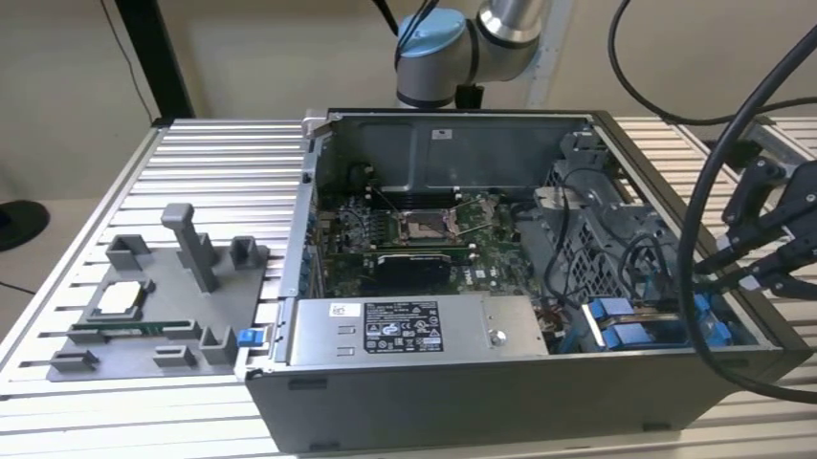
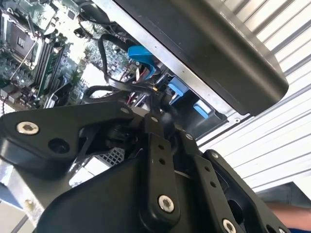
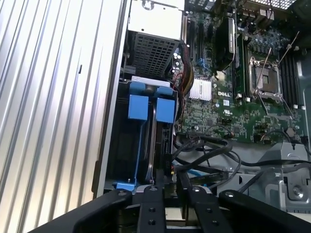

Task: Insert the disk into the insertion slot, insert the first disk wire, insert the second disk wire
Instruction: 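Insert the second disk wire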

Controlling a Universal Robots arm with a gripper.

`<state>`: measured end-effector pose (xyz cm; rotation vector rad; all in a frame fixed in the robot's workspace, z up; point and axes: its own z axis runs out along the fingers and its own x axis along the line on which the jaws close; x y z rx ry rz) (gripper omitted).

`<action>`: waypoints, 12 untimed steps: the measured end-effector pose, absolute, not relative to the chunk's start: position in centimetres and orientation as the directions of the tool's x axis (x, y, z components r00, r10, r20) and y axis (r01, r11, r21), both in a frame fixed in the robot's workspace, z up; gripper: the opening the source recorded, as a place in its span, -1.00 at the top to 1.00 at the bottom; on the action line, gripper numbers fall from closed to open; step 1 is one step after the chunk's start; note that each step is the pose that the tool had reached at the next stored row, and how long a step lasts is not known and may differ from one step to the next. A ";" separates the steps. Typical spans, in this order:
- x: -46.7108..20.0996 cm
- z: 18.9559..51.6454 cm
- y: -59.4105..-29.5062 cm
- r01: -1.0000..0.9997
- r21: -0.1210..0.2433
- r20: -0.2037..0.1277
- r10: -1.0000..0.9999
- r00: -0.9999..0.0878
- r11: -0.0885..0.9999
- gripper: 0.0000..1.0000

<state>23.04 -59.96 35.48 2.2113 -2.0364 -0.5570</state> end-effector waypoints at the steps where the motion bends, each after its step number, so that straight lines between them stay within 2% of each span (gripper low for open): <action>1: 23.0 35.5 -60.0 -0.946 0.303 -0.208 -0.977 0.048 -0.111 -1.00; 12: 23.5 34.9 -60.2 -0.944 0.304 -0.213 -0.975 0.065 -0.130 -1.00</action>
